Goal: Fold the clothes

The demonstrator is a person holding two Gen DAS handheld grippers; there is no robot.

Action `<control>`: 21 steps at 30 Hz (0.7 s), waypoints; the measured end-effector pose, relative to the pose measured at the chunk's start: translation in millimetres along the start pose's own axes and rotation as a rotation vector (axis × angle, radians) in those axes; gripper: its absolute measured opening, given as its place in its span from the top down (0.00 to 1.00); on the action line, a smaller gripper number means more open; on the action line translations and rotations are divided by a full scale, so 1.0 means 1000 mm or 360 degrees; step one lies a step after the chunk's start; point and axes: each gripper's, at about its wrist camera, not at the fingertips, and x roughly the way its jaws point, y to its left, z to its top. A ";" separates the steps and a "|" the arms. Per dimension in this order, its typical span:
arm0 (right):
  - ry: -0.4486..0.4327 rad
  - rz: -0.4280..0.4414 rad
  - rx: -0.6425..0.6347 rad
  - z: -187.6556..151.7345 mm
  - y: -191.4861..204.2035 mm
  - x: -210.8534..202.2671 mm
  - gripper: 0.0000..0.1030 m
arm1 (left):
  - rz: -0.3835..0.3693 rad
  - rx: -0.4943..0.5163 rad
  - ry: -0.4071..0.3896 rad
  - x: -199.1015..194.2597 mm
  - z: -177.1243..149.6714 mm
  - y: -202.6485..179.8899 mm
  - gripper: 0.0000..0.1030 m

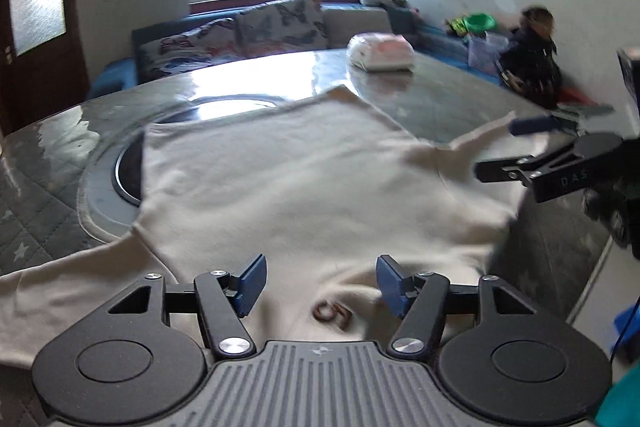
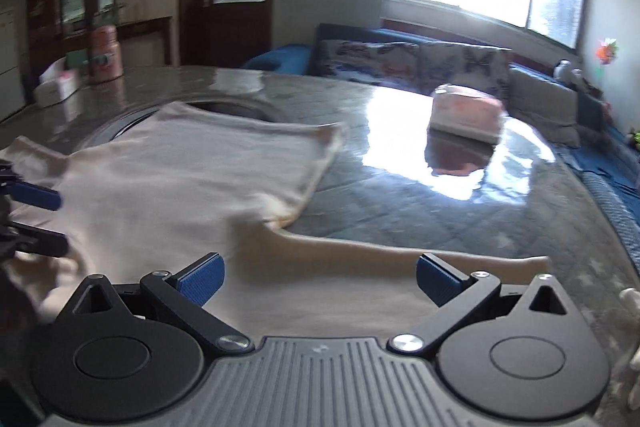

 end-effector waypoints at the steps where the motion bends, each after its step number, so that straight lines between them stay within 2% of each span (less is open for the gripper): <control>1: 0.0018 0.0008 -0.0029 -0.003 0.005 0.002 0.00 | 0.0008 0.0015 0.0005 0.000 -0.002 -0.002 0.36; 4: 0.0040 -0.0017 -0.0108 -0.013 0.016 0.003 0.00 | 0.0007 0.0018 0.0001 0.000 -0.001 -0.002 0.34; 8: -0.0005 -0.0077 -0.0069 -0.014 0.006 -0.013 0.00 | 0.0006 0.0027 -0.0047 -0.006 0.008 0.000 0.28; 13: -0.0016 -0.0275 0.0127 -0.017 -0.038 -0.024 0.00 | -0.0013 0.0004 -0.0137 -0.010 0.025 -0.002 0.23; 19: 0.0048 -0.0497 0.0468 -0.028 -0.104 -0.024 0.01 | -0.0059 -0.0002 -0.0143 0.004 0.036 -0.016 0.19; 21: 0.0078 -0.0540 0.0542 -0.030 -0.119 -0.021 0.08 | -0.0069 0.0018 -0.0136 0.010 0.038 -0.023 0.15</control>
